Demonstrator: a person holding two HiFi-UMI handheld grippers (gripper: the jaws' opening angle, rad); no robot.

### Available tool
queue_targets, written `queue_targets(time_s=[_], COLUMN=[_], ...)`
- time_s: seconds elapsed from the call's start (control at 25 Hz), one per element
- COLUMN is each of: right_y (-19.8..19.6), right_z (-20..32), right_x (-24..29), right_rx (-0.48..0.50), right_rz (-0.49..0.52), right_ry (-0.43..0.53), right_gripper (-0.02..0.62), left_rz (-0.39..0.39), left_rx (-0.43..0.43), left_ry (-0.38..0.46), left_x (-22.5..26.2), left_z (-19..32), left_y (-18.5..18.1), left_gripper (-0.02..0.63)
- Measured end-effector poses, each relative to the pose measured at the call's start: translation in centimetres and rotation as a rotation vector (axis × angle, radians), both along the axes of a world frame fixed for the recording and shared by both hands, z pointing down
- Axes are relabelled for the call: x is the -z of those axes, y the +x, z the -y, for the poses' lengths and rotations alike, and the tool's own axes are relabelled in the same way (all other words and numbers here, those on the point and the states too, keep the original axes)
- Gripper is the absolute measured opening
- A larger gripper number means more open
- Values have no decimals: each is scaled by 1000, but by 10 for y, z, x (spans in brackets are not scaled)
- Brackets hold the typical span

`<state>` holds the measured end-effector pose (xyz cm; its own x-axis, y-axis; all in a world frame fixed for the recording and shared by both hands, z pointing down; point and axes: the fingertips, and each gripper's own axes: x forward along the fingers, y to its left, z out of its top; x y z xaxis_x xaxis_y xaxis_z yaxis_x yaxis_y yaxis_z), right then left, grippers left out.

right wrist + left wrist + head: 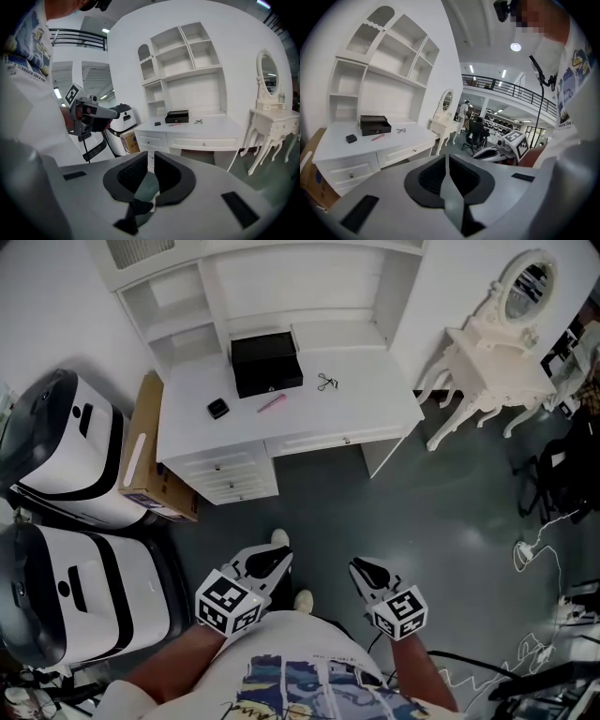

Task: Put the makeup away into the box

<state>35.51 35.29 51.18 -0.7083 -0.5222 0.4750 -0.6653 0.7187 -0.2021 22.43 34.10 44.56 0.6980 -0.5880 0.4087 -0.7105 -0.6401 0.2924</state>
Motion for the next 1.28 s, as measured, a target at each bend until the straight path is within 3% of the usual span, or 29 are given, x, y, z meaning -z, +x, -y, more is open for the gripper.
queue_targets(time_s=[0.24,0.48,0.92,1.28], right_y=[3,-15,-56,-47], right_z=[51,136,292,427], right_x=[-4,-1,-20,-56], right_rx=[-21,9,-24,-50], right_rz=[-51,-137,-160,-194], right_ry=[-27,-14,-21,-54], right_gripper=[57,48,50,96], left_rz=[-27,-61,-65,-46], left_rx=[-49,-58,94,247], left_ry=[-3,3,-5,-22], left_x=[-5,1,-1,-2], left_z=[56,129,209,271], left_y=[4,-17,-108,-128], left_gripper=[17,14,14,14])
